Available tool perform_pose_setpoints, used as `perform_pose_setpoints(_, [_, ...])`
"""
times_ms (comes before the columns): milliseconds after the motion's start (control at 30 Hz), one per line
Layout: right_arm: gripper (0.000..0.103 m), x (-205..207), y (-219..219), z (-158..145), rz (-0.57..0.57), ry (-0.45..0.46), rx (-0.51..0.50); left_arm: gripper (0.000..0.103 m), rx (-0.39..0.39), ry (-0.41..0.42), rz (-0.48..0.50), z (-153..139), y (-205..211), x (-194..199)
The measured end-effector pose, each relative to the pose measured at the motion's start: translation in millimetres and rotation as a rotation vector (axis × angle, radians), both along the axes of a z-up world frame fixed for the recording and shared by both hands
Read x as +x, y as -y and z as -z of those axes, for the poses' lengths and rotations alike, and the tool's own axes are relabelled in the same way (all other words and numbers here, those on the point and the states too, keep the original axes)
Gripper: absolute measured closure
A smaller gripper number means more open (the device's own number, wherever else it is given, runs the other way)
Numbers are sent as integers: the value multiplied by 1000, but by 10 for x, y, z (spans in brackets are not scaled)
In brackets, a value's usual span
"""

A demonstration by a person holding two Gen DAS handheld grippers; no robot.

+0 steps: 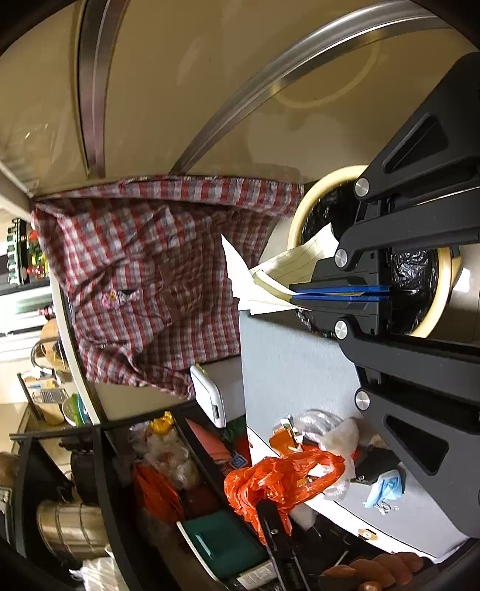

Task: Collect trash
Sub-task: 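Lift the orange bag with the left tool while the right tool carries tissue to the bin, then open the left tool over the bin while the right tool releases the tissue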

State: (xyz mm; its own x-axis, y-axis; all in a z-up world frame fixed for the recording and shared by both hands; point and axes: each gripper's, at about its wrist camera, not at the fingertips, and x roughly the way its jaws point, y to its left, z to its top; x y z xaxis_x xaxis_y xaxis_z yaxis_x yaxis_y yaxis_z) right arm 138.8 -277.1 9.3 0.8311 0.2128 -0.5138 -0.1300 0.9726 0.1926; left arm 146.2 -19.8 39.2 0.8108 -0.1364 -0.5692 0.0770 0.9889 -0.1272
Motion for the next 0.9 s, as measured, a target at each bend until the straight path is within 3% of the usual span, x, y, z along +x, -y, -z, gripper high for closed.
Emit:
perform_pose_setpoints(367, [102, 60, 112, 10, 23, 5, -13, 40, 31, -10, 70, 158, 441, 175])
perform_pose_setpoints(900, [102, 135, 162, 65, 31, -5, -8, 39, 26, -48, 94, 308, 874, 410])
